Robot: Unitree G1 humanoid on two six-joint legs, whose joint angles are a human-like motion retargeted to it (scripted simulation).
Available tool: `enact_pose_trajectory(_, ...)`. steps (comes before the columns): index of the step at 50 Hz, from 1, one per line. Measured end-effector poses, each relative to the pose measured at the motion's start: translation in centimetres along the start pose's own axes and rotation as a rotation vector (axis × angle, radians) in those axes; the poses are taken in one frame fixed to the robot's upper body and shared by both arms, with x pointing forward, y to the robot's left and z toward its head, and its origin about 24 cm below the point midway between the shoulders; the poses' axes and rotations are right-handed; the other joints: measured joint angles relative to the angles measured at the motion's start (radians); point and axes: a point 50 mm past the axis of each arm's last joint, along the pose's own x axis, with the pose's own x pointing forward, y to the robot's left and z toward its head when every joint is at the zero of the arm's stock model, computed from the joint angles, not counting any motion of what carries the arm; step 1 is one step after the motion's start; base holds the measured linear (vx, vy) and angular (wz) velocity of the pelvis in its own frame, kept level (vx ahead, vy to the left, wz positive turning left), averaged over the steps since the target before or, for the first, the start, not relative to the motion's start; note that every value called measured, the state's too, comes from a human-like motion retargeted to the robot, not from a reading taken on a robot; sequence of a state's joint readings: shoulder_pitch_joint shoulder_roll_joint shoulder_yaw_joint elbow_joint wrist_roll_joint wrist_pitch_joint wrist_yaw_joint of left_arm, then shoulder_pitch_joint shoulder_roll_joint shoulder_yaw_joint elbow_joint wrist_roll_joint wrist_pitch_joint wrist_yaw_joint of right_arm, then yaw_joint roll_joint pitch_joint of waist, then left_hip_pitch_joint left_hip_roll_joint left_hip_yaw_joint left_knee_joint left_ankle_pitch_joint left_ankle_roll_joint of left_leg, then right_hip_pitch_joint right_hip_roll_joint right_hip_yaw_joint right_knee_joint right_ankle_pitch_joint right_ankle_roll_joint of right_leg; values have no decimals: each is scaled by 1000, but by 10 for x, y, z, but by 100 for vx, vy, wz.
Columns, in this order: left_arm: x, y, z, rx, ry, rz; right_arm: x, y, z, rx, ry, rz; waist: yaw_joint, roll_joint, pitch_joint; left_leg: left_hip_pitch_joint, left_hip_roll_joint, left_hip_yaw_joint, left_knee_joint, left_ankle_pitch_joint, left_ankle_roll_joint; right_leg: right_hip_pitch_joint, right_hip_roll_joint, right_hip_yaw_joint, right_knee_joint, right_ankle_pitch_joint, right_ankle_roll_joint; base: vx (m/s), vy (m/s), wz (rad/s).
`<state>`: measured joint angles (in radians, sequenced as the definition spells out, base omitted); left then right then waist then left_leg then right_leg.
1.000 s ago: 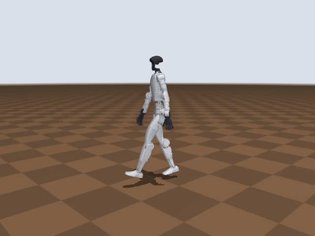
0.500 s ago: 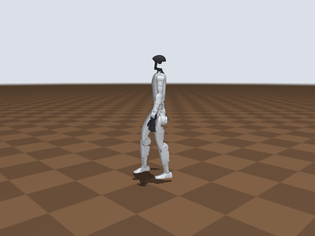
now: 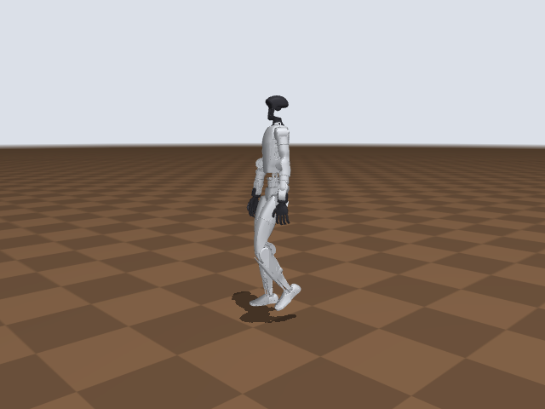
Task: Stand up
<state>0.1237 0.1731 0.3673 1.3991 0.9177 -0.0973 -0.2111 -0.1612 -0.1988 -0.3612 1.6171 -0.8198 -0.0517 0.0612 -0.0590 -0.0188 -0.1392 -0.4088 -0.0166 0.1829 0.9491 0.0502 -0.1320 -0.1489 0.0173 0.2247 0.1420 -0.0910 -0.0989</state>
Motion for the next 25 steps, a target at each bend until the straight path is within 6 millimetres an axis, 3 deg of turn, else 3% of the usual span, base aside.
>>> enact_pose_trajectory(3,-3,-7,-26,-101,51,-2,-1,-11,37,-36,-141,-51,49,28,18,-77,64,12,-201,-83,44,79,44,-5,-19,-36,-42,52,8,-57)
enact_pose_trajectory(7,-10,-18,-60,-222,139,-7,-7,-22,72,-55,-283,-100,98,67,35,-125,72,-52,-596,-125,98,182,111,31,-24,-87,-89,84,17,-43)
enact_pose_trajectory(10,-18,-27,-89,-309,226,-12,-9,-23,83,-59,-326,-111,95,69,25,-142,67,-47,-833,-106,170,240,133,50,-15,-83,-101,95,18,-13)
enact_pose_trajectory(12,-23,-33,-104,-353,272,-18,-7,-19,80,-67,-312,-95,112,51,18,-135,73,-28,-846,-107,162,263,127,80,5,-51,-92,82,15,-65)
enact_pose_trajectory(15,-30,-42,-122,-418,341,-33,-4,-9,61,-80,-245,-55,127,38,-1,-112,91,-15,-745,-159,185,293,127,87,44,58,-68,91,23,-66)
enact_pose_trajectory(17,-33,-48,-129,-442,376,-42,0,1,36,-74,-167,-24,124,21,-34,-104,76,-10,-718,-195,224,290,125,66,87,200,-61,96,25,-31)
enact_pose_trajectory(18,-34,-51,-131,-455,387,-45,1,7,22,-72,-124,-5,119,16,-54,-106,71,-30,-688,-234,212,278,125,52,120,296,-52,109,27,-38)
enact_pose_trajectory(20,-33,-53,-128,-483,385,-49,1,18,-5,-71,-36,34,113,14,-59,-84,102,-41,-658,-257,178,250,150,50,236,506,-8,98,23,-47)
enact_pose_trajectory(22,-27,-45,-113,-467,346,-46,-1,20,-29,-45,42,54,95,40,-29,-26,114,-79,-652,-296,163,183,180,-28,410,602,26,69,20,0)
enact_pose_trajectory(23,-23,-39,-104,-448,321,-39,-2,21,-40,-30,75,62,86,50,-19,4,124,-60,-643,-323,159,132,186,-67,499,612,35,67,22,3)
enact_pose_trajectory(25,-16,-27,-83,-404,268,-18,-5,22,-59,-11,132,76,79,84,-19,50,161,-36,-643,-359,146,17,237,-101,657,443,17,84,27,-31)
